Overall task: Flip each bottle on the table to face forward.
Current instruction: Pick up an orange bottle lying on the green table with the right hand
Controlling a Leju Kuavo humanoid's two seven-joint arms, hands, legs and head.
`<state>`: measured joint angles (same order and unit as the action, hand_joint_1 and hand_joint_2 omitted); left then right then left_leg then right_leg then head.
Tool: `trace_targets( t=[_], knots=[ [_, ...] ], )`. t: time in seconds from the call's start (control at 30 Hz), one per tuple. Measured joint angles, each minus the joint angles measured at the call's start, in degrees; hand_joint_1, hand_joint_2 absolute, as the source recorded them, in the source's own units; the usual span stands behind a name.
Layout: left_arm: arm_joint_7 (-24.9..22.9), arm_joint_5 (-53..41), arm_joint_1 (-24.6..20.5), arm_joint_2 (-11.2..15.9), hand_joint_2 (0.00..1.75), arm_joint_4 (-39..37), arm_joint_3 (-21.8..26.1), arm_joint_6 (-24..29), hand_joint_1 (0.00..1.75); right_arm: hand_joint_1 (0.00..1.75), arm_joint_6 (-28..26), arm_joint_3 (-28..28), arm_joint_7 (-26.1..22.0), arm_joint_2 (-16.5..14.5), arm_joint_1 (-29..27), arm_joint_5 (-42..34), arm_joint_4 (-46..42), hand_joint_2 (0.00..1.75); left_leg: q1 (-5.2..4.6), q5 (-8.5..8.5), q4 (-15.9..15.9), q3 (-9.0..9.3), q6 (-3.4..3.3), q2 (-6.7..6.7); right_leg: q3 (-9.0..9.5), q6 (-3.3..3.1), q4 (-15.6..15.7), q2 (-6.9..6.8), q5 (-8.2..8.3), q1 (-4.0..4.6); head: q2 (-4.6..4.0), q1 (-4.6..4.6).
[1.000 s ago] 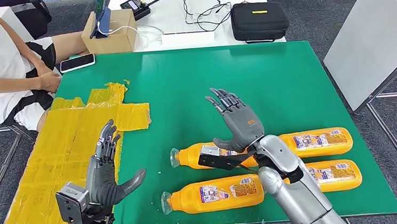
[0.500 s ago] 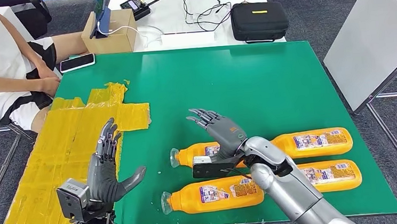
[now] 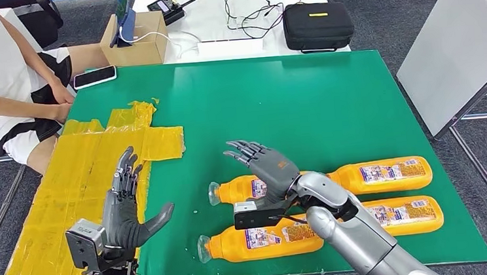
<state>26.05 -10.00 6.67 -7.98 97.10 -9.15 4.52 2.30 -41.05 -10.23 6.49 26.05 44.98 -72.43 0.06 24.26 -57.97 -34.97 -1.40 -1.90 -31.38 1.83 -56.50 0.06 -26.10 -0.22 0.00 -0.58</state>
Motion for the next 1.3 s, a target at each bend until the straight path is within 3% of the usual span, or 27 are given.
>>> trace_targets(
  t=[0.47, 1.3],
  knots=[
    [-0.12, -0.13, 0.08, -0.15, 1.75, -0.91, 0.93, 0.09, 0.00, 0.00, 0.99, -2.40, 2.19, 1.47, 0.63, 1.05, 0.97, 1.75, 0.00, 0.00, 0.00, 0.00, 0.00, 0.00, 0.00, 0.00, 0.00, 0.00, 0.00, 0.00, 0.00, 0.00],
    [-1.14, 2.90, -2.01, -0.63, 1.75, -6.36, 2.81, -0.73, 0.00, 0.00, -0.38, -4.92, 7.02, 1.79, 4.00, 4.06, 16.66, 1.75, 0.00, -0.01, -0.01, 0.00, 0.00, 0.00, 0.01, 0.00, 0.00, 0.00, 0.01, 0.00, 0.00, 0.00]
  ],
)
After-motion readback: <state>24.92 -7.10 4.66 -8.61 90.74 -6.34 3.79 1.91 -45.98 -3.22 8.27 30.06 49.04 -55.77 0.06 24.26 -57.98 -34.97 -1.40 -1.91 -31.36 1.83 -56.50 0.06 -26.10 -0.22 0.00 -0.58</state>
